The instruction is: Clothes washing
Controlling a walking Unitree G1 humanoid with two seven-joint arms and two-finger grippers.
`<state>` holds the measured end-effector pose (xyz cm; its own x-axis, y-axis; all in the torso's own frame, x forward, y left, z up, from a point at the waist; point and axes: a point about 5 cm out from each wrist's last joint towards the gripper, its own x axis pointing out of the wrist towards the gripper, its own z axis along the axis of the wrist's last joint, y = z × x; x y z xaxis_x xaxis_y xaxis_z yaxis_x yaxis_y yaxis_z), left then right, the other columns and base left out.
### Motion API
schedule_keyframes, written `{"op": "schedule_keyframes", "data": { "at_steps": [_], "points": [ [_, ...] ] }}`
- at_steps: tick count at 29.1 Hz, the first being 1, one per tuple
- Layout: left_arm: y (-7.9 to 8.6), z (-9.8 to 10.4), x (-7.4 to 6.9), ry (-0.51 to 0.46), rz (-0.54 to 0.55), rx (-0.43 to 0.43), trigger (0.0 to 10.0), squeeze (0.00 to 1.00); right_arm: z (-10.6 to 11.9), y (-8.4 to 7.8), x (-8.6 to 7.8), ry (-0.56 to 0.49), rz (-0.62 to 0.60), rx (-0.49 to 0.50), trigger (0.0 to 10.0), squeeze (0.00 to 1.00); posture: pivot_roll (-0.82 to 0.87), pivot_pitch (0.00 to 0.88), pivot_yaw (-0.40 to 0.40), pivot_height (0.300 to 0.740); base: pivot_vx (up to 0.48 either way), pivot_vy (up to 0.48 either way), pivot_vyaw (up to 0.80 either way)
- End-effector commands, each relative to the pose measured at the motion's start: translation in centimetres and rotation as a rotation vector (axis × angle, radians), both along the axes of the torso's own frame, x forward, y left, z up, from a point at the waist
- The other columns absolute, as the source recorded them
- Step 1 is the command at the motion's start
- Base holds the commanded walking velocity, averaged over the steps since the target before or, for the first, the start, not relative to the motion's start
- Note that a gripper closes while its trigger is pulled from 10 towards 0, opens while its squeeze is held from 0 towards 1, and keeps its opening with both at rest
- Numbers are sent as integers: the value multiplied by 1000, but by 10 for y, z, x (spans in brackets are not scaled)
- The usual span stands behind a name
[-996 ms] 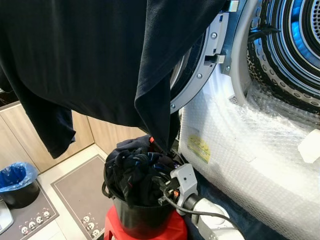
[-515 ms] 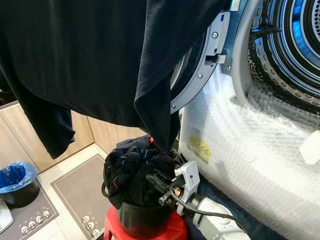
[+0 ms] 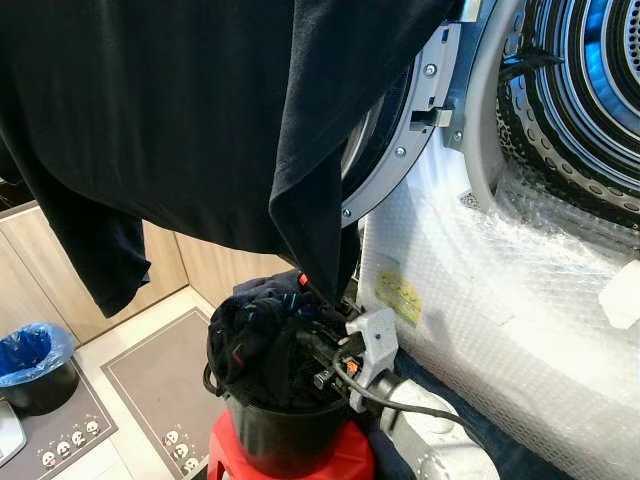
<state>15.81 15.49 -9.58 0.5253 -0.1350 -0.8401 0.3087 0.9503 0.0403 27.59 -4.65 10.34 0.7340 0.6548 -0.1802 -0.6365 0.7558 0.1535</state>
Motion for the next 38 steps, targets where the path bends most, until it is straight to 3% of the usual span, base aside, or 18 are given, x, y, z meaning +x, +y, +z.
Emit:
{"op": "schedule_keyframes", "data": {
  "at_steps": [1, 8, 9, 10, 11, 12, 20, 27, 30, 32, 38],
  "points": [
    [-3, -6, -15, 67, 10, -14, 10000, 0, -11, 0, 5, 9, -50, -131, 10000, 0, -12, 0, -35, 740, 0, 0, 0],
    [-3, -7, -15, 68, 13, -15, 10000, 0, -22, -3, 6, 2, -80, -226, 10000, 0, -11, 0, -35, 740, 0, 0, 0],
    [-3, -7, -15, 69, 15, -16, 10000, 0, -23, -3, 5, 2, -77, -227, 10000, 129, -11, 0, -36, 740, 0, 0, 0],
    [-3, -7, -16, 69, 16, -16, 10000, 0, -23, -4, 5, 4, -80, -227, 10000, 769, -12, 0, -36, 740, 0, 0, 0],
    [-3, -7, -16, 69, 16, -16, 10000, 0, -22, -4, 6, -2, -84, -224, 10000, 769, -12, 0, -36, 740, 0, 0, 0],
    [-3, -7, -16, 70, 17, -17, 10000, 0, -22, -5, 6, -10, -86, -222, 10000, 1000, -13, 0, -36, 740, 0, 0, 0],
    [-3, -7, -15, 71, 13, -17, 10000, 0, -19, -13, 10, -27, -106, -195, 10000, 1000, -17, 0, -34, 740, 0, 0, 0],
    [-3, -6, -15, 70, 15, -19, 10000, 0, 5, -23, 21, 8, -206, 78, 10000, 1000, -20, 0, -34, 740, 0, 0, 0],
    [-3, -6, -15, 70, 12, -18, 10000, 0, 15, -23, 17, 14, -187, 219, 10000, 1000, -19, 0, -34, 740, 0, 0, 0],
    [-2, -6, -15, 70, 11, -18, 10000, 0, 17, -23, 16, 27, -170, 262, 10000, 1000, -20, 0, -34, 740, 0, 0, 0],
    [-2, -7, -16, 72, 2, -14, 10000, 0, 15, -12, -5, 25, 6, 199, 10000, 1000, -23, 0, -32, 740, 0, 0, 0]
  ]
}}
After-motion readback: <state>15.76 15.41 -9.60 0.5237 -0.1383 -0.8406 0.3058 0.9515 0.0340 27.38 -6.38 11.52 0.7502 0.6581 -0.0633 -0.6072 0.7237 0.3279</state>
